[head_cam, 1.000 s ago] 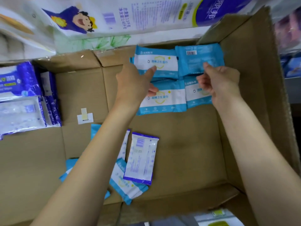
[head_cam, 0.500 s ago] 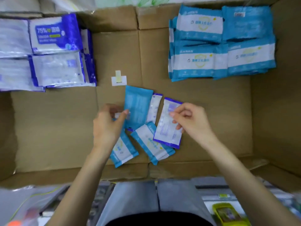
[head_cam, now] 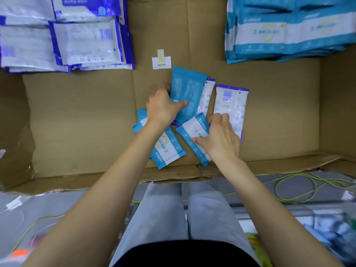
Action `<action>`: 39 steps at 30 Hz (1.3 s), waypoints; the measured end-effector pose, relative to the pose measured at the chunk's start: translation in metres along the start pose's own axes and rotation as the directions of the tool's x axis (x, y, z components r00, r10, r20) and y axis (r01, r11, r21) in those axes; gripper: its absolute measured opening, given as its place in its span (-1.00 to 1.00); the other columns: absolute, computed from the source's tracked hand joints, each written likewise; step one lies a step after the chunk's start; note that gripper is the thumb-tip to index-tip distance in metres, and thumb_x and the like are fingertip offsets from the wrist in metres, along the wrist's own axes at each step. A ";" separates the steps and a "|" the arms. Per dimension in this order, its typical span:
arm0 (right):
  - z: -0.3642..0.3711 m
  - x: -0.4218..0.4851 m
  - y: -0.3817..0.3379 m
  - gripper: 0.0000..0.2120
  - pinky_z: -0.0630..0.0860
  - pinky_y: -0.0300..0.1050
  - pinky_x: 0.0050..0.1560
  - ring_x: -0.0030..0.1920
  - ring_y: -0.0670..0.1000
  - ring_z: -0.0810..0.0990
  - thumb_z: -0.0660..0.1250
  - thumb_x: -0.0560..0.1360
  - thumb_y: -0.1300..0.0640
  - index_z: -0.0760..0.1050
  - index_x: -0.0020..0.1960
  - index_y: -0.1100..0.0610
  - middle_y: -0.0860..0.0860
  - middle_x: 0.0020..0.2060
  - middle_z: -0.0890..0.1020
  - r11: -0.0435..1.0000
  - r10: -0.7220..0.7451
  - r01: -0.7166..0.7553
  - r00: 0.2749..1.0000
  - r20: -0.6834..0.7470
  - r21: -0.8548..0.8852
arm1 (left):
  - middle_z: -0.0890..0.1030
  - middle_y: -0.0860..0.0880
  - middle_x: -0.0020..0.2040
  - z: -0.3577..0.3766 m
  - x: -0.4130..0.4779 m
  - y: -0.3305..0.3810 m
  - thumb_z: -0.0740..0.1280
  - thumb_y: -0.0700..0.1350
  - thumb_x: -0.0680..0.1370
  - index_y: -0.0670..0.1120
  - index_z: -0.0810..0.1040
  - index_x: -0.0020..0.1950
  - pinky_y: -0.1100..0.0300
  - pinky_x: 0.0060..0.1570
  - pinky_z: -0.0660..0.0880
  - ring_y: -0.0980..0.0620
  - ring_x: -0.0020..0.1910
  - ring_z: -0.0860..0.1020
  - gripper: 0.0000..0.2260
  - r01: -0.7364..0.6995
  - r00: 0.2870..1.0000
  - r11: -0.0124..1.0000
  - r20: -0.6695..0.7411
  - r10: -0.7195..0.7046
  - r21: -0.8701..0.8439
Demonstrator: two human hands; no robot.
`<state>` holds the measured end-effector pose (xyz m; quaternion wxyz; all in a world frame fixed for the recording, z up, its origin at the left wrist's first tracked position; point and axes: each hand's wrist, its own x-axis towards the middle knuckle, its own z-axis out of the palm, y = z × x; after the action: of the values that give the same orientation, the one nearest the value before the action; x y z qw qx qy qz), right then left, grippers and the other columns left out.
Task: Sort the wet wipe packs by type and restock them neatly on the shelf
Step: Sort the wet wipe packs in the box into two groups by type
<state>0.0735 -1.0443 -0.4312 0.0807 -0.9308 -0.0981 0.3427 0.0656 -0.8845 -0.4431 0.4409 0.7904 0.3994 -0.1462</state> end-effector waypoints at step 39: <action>-0.245 0.181 0.100 -0.73 0.64 -0.17 -0.21 -0.14 0.03 0.67 0.39 0.48 0.31 0.48 0.17 0.25 0.14 -0.05 0.64 -0.299 0.497 0.047 0.860 0.113 0.953 | 0.59 -0.13 0.05 0.048 0.110 0.223 0.42 -0.17 0.49 -0.02 0.41 -0.05 0.09 -0.20 0.62 -0.04 -0.06 0.65 -0.81 -0.039 0.988 0.762 -0.137 -0.066 -0.646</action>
<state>0.3813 -1.1185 -0.3817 0.7216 -0.5429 0.4111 0.1246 0.3108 -0.9332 -0.4050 0.6536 0.5957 0.4633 0.0577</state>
